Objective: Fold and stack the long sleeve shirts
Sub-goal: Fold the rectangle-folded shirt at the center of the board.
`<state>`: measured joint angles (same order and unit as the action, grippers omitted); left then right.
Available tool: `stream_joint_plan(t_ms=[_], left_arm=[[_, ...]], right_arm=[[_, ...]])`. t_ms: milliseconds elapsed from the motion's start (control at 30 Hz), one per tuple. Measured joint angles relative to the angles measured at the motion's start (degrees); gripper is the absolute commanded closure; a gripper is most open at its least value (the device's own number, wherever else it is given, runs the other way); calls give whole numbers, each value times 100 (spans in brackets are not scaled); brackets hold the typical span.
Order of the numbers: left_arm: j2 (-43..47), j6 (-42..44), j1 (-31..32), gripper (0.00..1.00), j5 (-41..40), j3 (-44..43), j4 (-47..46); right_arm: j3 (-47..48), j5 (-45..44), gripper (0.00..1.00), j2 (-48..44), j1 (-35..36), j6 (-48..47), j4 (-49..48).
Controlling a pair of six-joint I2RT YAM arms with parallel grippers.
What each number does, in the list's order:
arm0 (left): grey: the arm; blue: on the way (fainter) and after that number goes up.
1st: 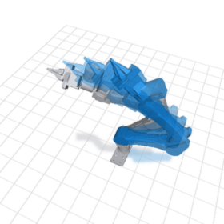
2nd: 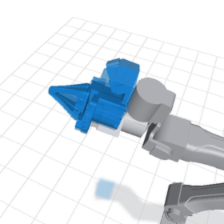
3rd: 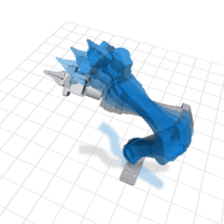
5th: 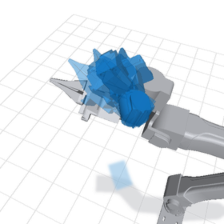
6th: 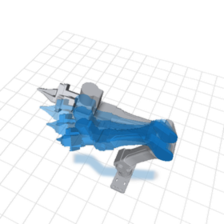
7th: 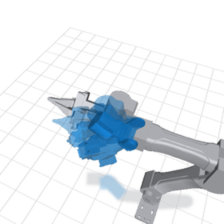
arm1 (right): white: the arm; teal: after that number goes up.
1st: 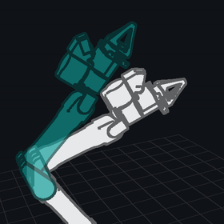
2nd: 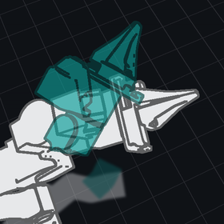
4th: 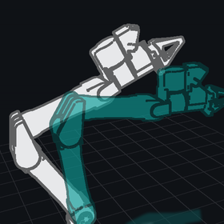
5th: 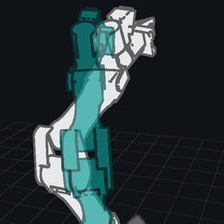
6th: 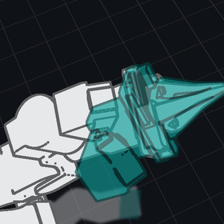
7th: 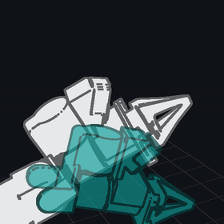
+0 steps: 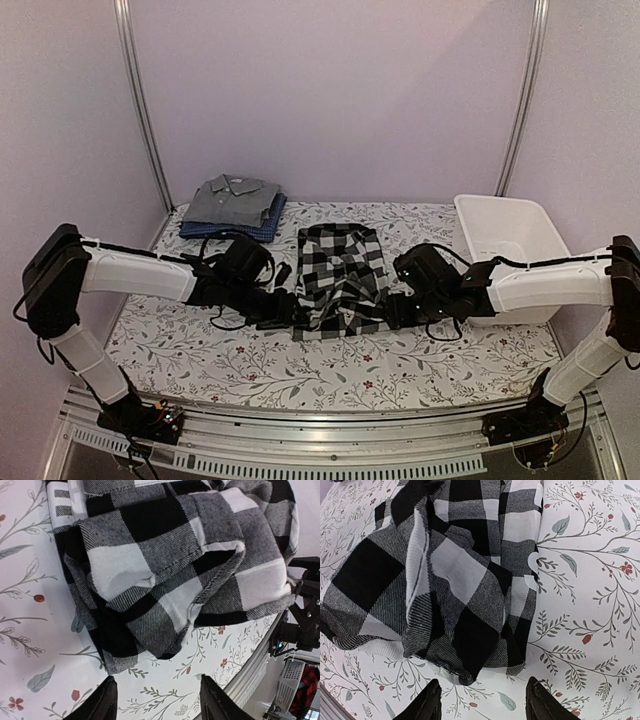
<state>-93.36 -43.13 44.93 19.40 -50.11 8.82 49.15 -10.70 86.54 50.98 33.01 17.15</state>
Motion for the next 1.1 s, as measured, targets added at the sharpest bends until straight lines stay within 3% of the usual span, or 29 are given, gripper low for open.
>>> stream_joint_plan(t_ms=[167, 267, 533, 767, 867, 933, 967, 1100], left_arm=[[-407, -74, 59, 53, -63, -229, -55], [-715, -114, 79, 62, -85, -485, -61], [-1054, -136, 90, 99, -295, -1054, 52], [-1292, 2, -247, 100, -476, -1851, 254], [-1598, 44, -610, 92, -446, -2378, 264], [-1816, 87, -820, 74, -428, -2667, 267], [-1939, 59, -929, 59, -402, -2809, 264], [-2245, 149, -1189, 35, -332, -3132, 321]], right_arm=[[-7, -96, 52, 35, 0, 94, -105], [20, -131, 61, 188, 0, 155, -205], [481, -190, 93, 664, -28, 160, -170], [1410, -249, 96, 859, -544, 39, -46], [1884, -260, 91, 1137, -787, -76, -44], [2188, -251, 76, 1377, -940, -146, -22], [2380, -238, 69, 1543, -1045, -221, -17], [2824, -223, 48, 1919, -1274, -323, 116]])
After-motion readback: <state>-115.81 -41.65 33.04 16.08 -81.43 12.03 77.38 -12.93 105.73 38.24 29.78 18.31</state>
